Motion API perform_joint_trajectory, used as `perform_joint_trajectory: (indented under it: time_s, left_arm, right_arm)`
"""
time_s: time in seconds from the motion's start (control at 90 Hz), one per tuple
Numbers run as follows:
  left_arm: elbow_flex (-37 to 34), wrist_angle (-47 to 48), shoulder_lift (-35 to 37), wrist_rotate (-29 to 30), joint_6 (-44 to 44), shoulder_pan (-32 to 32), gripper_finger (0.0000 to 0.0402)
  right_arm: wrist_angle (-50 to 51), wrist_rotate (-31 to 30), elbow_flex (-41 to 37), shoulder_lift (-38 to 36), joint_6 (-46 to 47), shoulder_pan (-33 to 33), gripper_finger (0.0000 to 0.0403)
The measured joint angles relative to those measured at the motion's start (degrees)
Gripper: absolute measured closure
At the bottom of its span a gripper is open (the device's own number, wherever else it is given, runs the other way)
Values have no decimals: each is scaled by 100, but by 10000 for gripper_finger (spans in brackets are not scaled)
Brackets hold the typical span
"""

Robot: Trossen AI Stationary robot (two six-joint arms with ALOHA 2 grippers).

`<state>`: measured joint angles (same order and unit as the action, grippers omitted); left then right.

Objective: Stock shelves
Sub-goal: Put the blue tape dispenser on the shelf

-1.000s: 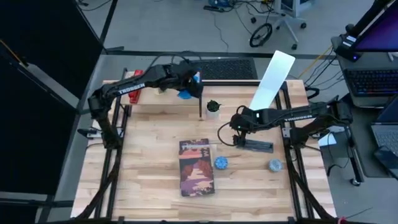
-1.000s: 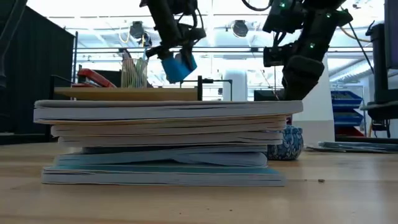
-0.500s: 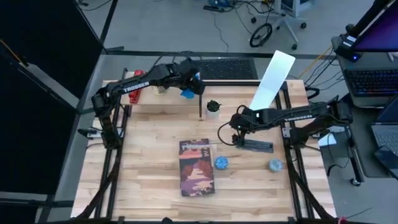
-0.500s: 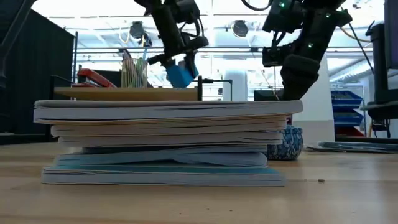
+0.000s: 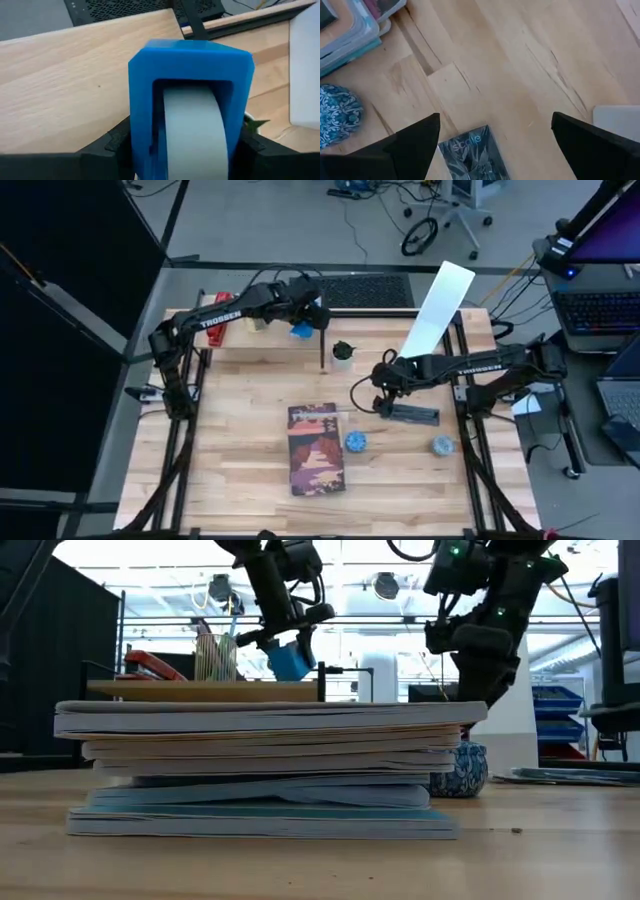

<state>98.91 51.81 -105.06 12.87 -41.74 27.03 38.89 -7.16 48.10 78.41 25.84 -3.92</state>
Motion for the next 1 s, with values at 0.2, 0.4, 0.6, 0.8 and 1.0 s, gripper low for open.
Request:
perform_joint_trajectory:
  time_s: [0.2,0.4,0.6,0.8,1.0]
  left_arm:
    - [0,-17,-7,91,9,-4,166]
    - [0,-39,-9,93,30,-4,107]
    - [0,-34,-9,130,59,-4,102]
    - [-2,33,-9,-10,378,-25,101]
    - [-2,168,-4,-191,476,-91,100]
  right_arm:
    - [-1,-4,0,0,-10,0,40]
    - [-4,-13,0,0,-52,0,40]
    - [-4,-17,0,0,-86,0,40]
    - [-4,-17,0,0,-122,0,40]
    - [-4,-20,0,0,-124,0,40]
